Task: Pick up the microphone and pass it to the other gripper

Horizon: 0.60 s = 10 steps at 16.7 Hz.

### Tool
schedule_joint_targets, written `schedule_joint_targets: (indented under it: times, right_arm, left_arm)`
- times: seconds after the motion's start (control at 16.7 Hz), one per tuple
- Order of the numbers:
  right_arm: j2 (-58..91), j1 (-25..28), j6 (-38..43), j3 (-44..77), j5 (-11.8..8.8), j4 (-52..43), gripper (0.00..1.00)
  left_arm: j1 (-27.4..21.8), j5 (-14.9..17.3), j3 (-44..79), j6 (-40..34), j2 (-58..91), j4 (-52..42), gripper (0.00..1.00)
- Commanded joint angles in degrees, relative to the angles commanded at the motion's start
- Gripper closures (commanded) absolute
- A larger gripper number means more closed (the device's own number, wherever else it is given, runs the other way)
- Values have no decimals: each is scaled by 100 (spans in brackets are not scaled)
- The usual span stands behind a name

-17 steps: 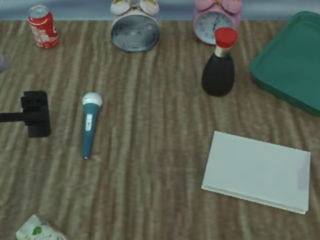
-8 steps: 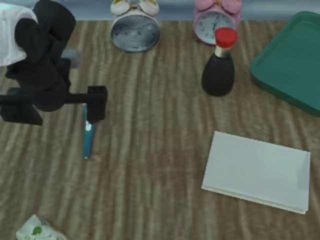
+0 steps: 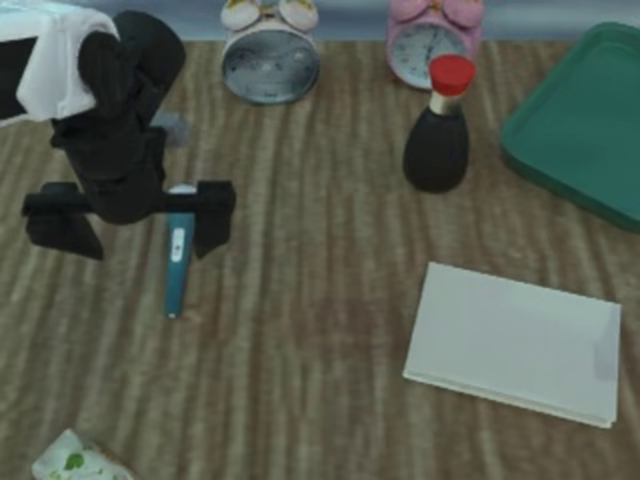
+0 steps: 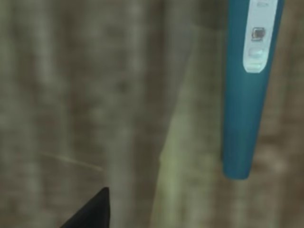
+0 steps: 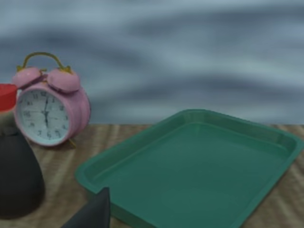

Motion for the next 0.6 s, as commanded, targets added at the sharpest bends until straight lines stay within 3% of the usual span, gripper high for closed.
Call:
schedule_joint_targets:
  times: [0.24, 0.6]
  right_arm:
    - [0, 0, 0, 0, 0, 0, 0]
    - [0, 0, 0, 0, 0, 0, 0]
  left_arm:
    - [26, 3, -128, 24, 129, 237, 0]
    - [47, 12, -715, 62, 956, 1719, 0]
